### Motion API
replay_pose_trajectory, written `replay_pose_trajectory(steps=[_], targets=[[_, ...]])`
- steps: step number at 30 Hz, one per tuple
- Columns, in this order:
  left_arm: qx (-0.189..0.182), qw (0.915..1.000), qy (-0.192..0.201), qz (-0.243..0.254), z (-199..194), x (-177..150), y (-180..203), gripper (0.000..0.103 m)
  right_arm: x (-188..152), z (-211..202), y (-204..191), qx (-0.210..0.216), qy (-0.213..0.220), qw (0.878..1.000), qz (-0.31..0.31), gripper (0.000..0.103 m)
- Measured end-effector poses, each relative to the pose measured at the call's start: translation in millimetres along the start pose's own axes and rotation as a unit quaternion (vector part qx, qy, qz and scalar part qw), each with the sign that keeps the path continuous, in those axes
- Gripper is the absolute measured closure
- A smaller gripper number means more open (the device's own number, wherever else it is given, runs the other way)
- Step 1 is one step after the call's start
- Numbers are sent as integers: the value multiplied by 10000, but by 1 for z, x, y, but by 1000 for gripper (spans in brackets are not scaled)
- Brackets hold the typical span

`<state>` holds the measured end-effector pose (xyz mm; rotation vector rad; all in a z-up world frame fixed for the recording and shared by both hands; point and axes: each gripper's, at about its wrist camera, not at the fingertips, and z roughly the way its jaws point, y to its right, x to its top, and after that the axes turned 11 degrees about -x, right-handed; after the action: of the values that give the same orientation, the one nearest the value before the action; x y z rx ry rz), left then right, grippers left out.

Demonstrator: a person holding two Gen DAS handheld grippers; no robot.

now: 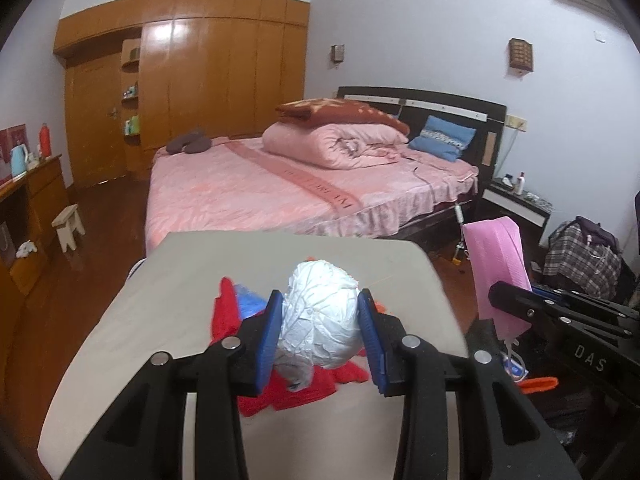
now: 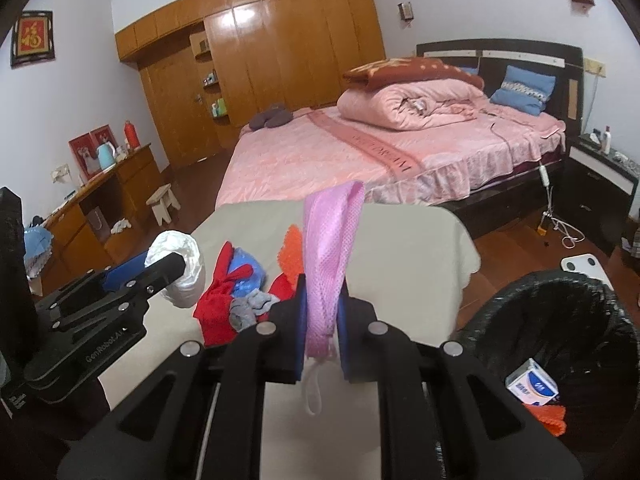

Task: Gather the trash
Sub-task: 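Carry the tissue ball and pink mask over the bin, releasing the ball from the left tool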

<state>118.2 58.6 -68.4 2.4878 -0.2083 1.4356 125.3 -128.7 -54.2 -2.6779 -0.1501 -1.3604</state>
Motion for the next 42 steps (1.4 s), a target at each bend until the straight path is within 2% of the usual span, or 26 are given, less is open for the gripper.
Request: replay_pose_trajectory(steps=[12,21,31,42], targets=[[-439,9984,134,315,1,14,59,65,0,-41,54,-432,290,9983,251,91],[-882,9939,217,627,2,21,111,65,-9,-69,97,-868,468,9943,411,91],[-1463,9845,170,947,9,20,165,65,-23,-91,139,-1319,523,9884,538,91],[-1991,9730,-26,1166,33,8,212,65,-49,-90,181,-1792,278,9810,681,91]])
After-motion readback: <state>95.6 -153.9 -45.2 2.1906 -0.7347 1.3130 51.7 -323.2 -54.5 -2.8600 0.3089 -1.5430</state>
